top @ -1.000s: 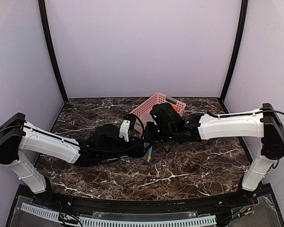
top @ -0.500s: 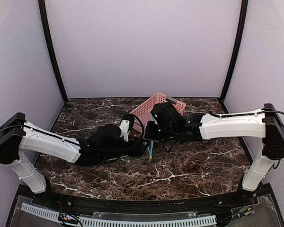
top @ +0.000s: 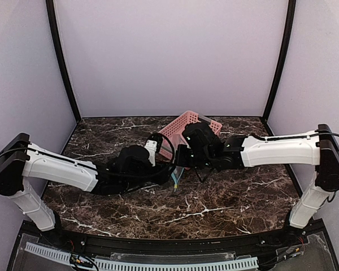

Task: Place the food in the zip-top bag and seal the zipper
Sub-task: Unzip the zipper of the food storage bag at the center of the board.

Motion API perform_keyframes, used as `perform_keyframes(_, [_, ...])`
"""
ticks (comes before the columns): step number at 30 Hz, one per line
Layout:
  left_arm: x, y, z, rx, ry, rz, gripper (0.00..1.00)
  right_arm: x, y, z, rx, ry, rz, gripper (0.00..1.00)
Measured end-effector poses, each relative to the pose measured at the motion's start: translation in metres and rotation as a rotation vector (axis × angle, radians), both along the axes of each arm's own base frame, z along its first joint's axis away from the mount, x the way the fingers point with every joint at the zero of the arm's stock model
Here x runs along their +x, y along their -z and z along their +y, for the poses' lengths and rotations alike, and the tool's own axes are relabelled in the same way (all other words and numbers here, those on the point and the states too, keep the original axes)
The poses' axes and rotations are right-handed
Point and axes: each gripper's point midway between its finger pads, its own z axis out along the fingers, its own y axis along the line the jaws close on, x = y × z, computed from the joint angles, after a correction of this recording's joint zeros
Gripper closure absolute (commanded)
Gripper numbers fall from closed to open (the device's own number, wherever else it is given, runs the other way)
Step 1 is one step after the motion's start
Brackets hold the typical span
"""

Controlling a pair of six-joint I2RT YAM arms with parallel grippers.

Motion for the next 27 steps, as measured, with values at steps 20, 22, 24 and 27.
perform_keyframes(20, [0.010,-0.010,0.021,0.170,-0.044,-0.067,0.99,-0.003,0.020,-0.017,-0.064,0.038,0.025,1.00])
perform_keyframes(22, [0.008,-0.020,0.025,0.189,-0.038,-0.080,0.99,-0.004,0.021,-0.019,-0.071,0.044,0.031,1.00])
perform_keyframes(24, [0.007,-0.035,0.027,0.203,-0.027,-0.093,0.99,-0.004,0.023,-0.019,-0.070,0.047,0.034,0.98])
perform_keyframes(27, [0.005,-0.047,0.034,0.220,-0.002,-0.087,0.99,-0.003,0.028,-0.016,-0.077,0.043,0.042,0.94])
